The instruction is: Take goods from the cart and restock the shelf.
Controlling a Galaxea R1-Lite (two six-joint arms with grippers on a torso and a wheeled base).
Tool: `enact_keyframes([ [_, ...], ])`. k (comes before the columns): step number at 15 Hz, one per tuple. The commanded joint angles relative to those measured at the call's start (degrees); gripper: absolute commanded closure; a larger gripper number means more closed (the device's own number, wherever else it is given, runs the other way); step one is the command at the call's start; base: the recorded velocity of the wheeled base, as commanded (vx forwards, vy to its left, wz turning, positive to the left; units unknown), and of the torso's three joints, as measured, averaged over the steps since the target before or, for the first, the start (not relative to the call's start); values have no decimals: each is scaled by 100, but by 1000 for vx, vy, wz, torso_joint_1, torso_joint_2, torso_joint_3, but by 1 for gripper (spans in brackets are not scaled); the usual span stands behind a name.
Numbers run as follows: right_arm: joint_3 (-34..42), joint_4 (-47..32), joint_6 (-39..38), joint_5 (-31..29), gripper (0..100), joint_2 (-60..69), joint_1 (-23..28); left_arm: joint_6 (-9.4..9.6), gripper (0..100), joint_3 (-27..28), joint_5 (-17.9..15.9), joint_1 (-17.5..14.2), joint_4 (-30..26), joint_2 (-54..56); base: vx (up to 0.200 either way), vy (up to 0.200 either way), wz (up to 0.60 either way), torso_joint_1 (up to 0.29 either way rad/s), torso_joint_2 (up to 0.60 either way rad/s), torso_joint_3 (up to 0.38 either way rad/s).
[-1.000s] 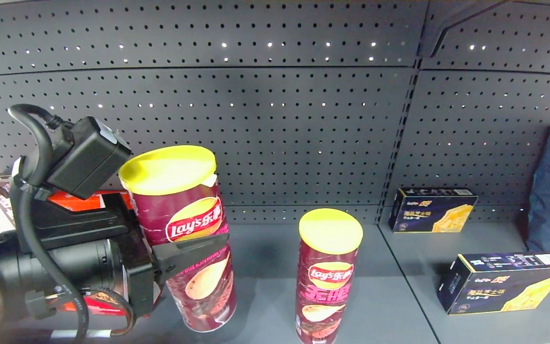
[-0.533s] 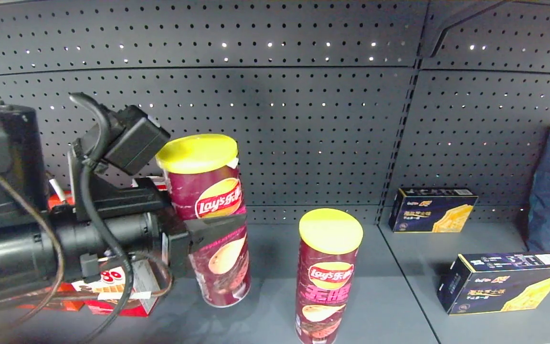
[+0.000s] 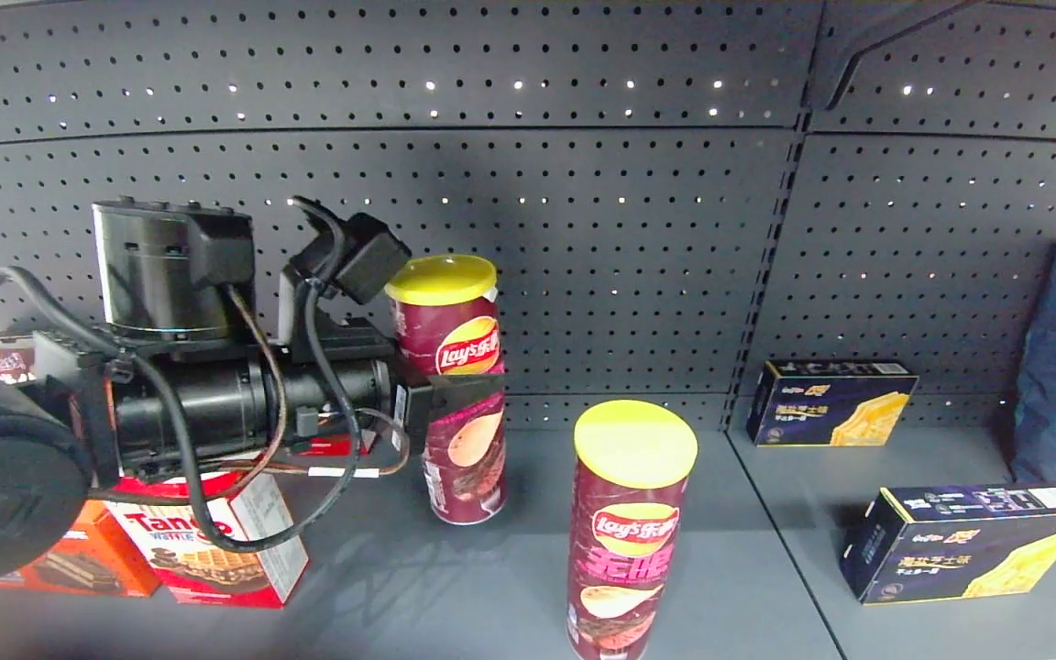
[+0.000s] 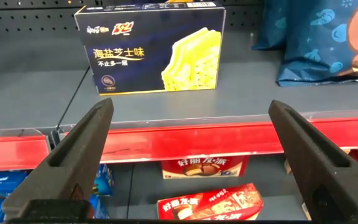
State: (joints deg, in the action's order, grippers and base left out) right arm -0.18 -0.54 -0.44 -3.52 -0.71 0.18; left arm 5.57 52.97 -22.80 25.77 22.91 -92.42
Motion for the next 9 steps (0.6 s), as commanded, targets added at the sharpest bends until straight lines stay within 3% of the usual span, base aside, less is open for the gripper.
enact_keyframes([
  [1, 1, 1, 0, 1, 0, -17, -1, 84, 100, 249, -234, -99, 3, -479, 0, 0, 0, 0, 0, 0],
  [4, 1, 1, 0, 1, 0, -17, -1, 172, 100, 724, -911, -301, -5, -892, 0, 0, 0, 0, 0, 0],
  [5, 1, 1, 0, 1, 0, -17, -1, 357, 100, 996, -1069, -397, -23, -1156, 0, 0, 0, 0, 0, 0],
  [8, 1, 1, 0, 1, 0, -17, -1, 445, 100, 1453, -1122, -415, -32, -1569, 0, 0, 0, 0, 0, 0],
  [9, 1, 1, 0, 1, 0, -17, -1, 454, 100, 1567, -1333, -415, -14, -1692, 0, 0, 0, 0, 0, 0],
])
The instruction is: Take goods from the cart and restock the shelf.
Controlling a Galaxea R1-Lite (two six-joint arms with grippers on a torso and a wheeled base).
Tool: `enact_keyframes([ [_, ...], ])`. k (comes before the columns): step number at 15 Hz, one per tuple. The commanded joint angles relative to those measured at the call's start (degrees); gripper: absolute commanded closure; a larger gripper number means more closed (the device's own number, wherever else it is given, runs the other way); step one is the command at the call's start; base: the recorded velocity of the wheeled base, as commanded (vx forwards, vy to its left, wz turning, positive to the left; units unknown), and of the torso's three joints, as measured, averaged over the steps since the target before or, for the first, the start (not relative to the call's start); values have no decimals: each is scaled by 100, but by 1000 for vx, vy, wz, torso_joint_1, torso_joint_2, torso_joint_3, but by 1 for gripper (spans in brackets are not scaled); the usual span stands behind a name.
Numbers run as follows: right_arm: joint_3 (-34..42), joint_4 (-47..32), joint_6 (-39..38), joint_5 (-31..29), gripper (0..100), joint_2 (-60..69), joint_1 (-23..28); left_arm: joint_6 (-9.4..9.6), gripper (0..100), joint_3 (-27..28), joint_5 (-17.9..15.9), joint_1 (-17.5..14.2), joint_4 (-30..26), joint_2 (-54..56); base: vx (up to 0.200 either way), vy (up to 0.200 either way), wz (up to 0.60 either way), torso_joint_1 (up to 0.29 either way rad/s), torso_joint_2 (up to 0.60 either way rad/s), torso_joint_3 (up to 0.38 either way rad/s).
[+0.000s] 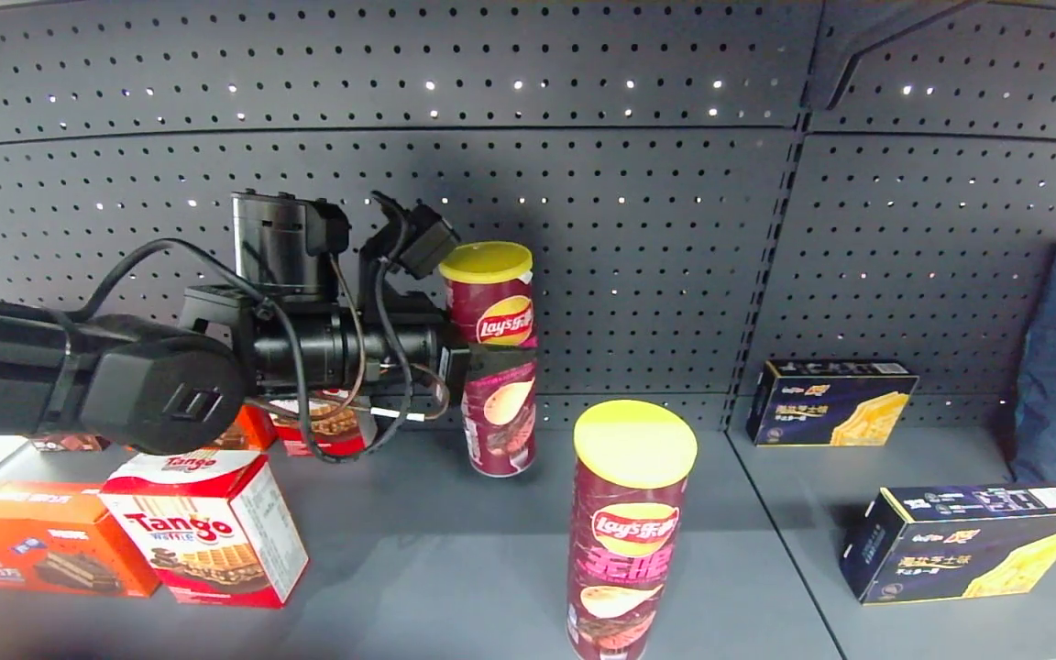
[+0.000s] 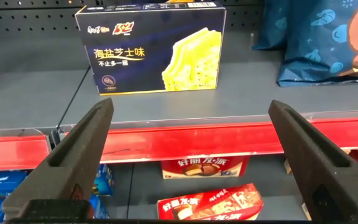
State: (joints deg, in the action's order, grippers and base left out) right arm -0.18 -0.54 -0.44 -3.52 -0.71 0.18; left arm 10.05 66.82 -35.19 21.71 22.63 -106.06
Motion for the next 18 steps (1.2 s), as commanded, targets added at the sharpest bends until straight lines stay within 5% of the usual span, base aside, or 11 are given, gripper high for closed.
enact_keyframes([
  [1, 1, 1, 0, 1, 0, -17, -1, 24, 100, 262, -304, -9, 31, -398, 0, 0, 0, 0, 0, 0],
  [6, 1, 1, 0, 1, 0, -17, -1, 657, 100, 587, -497, 9, 5, -846, 0, 0, 0, 0, 0, 0],
  [18, 1, 1, 0, 1, 0, -17, -1, 630, 100, 745, -611, 228, 75, -1092, 0, 0, 0, 0, 0, 0],
])
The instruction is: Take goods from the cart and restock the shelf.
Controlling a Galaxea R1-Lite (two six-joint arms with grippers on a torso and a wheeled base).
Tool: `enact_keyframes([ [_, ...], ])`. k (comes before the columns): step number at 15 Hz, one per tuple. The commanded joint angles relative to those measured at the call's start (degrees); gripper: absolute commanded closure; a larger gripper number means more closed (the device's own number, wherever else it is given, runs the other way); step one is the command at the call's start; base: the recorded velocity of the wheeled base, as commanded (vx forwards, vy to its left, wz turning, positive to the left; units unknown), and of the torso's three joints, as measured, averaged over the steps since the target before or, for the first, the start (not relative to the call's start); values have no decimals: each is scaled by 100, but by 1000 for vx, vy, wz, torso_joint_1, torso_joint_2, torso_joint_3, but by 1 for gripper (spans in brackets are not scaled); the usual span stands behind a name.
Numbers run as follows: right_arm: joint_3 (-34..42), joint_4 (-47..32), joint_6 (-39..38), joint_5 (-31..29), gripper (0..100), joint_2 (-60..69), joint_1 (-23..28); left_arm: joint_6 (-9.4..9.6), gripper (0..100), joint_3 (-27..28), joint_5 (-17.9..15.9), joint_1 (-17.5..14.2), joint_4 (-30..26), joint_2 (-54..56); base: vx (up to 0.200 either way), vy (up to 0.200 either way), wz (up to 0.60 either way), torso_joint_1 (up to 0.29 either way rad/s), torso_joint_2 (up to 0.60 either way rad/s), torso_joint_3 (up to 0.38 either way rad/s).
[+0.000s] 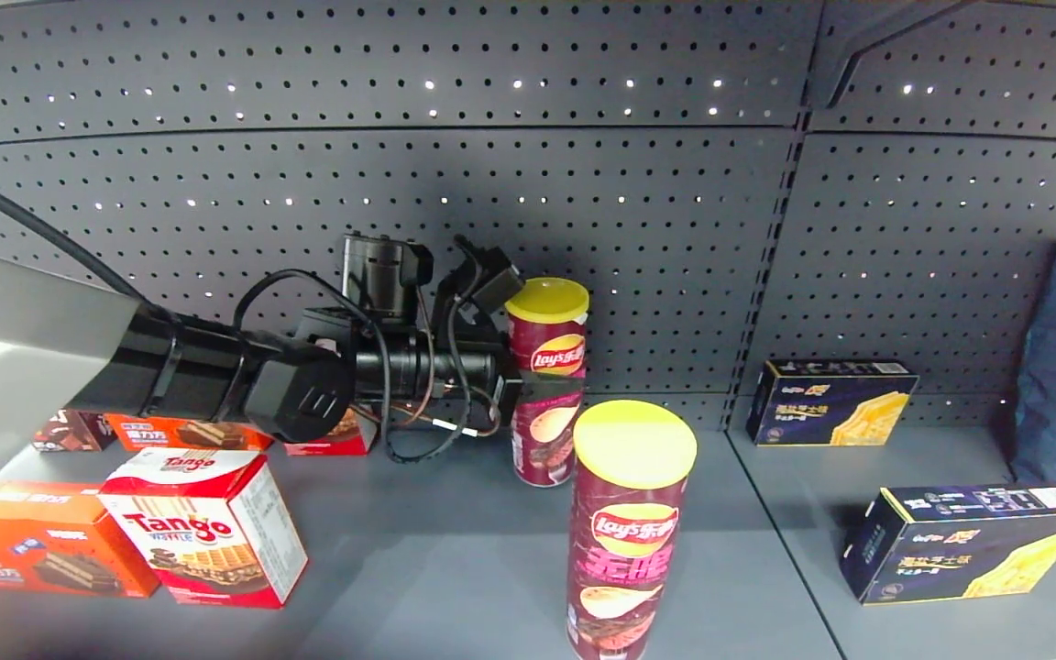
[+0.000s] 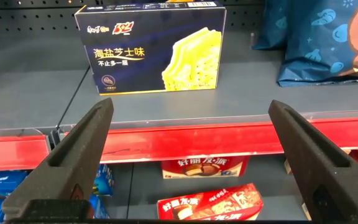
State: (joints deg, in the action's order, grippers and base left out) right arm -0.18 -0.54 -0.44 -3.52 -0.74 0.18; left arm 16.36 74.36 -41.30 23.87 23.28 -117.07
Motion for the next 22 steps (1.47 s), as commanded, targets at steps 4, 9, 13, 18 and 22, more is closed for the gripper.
enact_keyframes([
  [4, 1, 10, 0, 1, 0, -14, -1, -1, 100, -45, -1, 21, 124, -88, 0, 0, 0, 0, 0, 0],
  [9, 1, 1, 0, 1, 0, -14, -1, -1, 100, -45, -1, 74, 176, -220, 0, 0, 0, 0, 0, 0],
  [13, 1, 1, 0, 1, 0, -14, -1, -1, 100, -53, -1, 118, 229, -326, 0, 0, 0, 0, 0, 0],
  [18, 1, 1, 0, 1, 0, -14, -9, 16, 0, -62, 17, 144, 256, -387, 0, 0, 0, 0, 0, 0],
  [22, 1, 1, 0, 1, 0, -14, -1, 8, 0, -124, 17, 136, 317, -361, 0, 0, 0, 0, 0, 0],
])
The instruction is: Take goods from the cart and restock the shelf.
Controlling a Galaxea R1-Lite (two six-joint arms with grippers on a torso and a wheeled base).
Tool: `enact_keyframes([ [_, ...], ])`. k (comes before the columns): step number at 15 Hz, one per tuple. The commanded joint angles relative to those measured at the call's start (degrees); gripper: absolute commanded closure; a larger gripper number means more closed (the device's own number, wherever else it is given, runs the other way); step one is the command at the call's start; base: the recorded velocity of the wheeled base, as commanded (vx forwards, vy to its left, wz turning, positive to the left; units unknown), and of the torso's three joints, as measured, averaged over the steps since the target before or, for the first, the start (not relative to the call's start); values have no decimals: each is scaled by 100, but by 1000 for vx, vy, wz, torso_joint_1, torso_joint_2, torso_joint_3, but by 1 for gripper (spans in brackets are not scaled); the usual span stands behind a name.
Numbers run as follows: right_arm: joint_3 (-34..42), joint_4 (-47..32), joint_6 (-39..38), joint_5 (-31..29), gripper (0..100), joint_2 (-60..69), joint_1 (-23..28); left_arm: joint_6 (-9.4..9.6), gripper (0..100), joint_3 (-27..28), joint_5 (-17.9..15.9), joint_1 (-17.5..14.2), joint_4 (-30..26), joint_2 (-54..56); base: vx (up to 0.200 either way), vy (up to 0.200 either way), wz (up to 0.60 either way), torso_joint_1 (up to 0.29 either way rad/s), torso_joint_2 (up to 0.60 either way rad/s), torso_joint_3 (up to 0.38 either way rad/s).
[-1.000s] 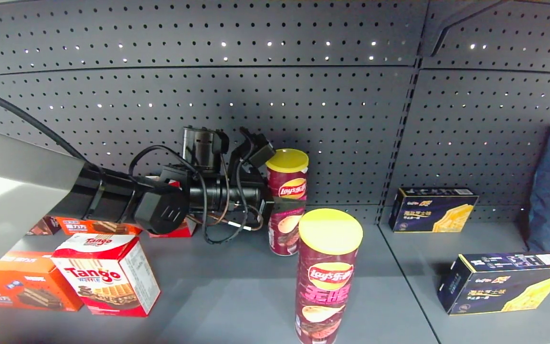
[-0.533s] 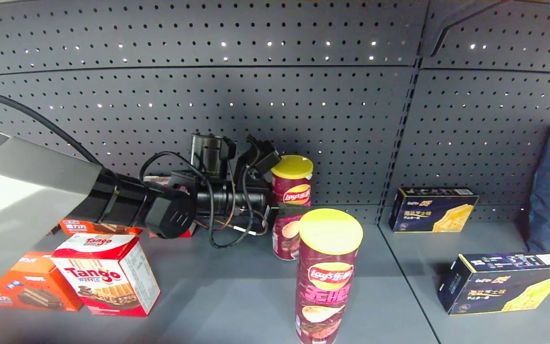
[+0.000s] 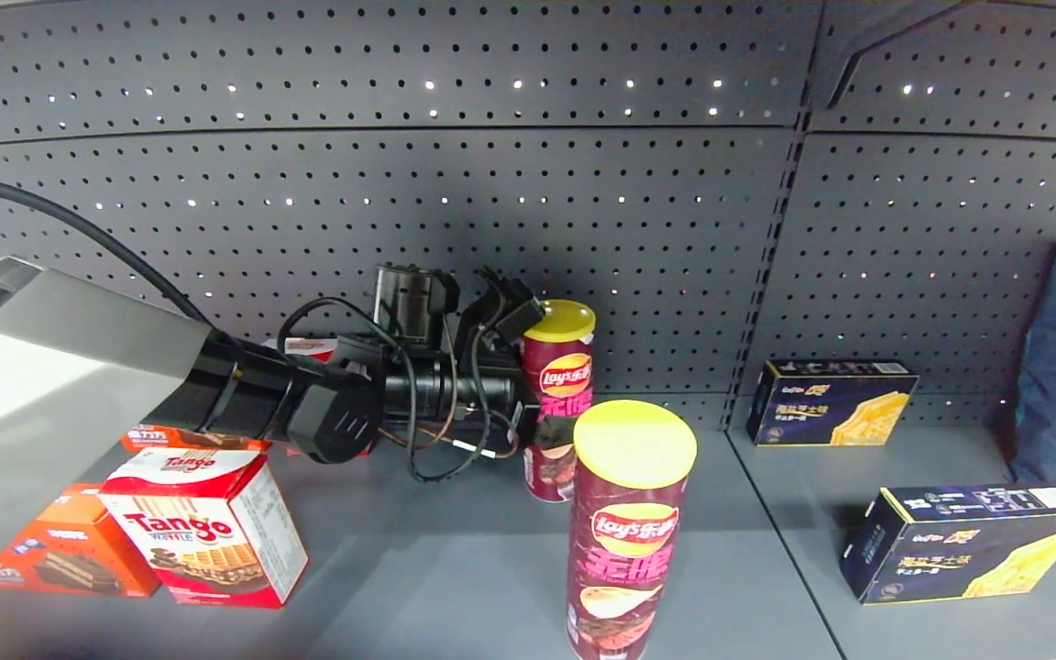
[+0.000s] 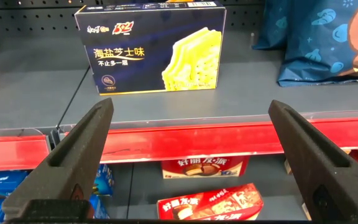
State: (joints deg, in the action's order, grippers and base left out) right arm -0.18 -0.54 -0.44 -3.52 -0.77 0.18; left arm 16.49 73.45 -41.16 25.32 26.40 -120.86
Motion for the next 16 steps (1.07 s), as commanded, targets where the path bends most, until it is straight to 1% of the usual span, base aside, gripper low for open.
enact_keyframes([
  [1, 1, 1, 0, 1, 0, -11, -1, -6, 0, -129, 11, -18, 110, 36, 0, 0, 0, 0, 0, 0],
  [4, 1, 1, 0, 1, 0, -11, -1, -6, 0, -551, 11, -62, 313, 221, 0, 0, 0, 0, 0, 0],
  [5, 1, 1, 0, 1, 0, -11, -1, -6, 0, -753, 11, -106, 357, 388, 0, 0, 0, 0, 0, 0],
  [8, 1, 1, 0, 1, 0, -11, -1, -6, 0, -1034, 11, -300, 357, 757, 0, 0, 0, 0, 0, 0],
  [10, 1, 1, -9, 1, 0, -11, -9, -15, 0, -1236, 99, -405, 357, 1020, 0, 0, 0, 0, 0, 0],
  [11, 1, 1, 0, 1, 0, -11, -1, -23, 0, -1342, 213, -414, 357, 1117, 0, 0, 0, 0, 0, 0],
  [13, 1, 1, 0, 1, 0, -11, -1, -32, 0, -1588, 600, -414, 357, 1328, 0, 0, 0, 0, 0, 0],
  [16, 1, 1, 0, 1, 0, -11, -1, -41, 0, -1966, 1004, -414, 357, 1653, 0, 0, 0, 0, 0, 0],
])
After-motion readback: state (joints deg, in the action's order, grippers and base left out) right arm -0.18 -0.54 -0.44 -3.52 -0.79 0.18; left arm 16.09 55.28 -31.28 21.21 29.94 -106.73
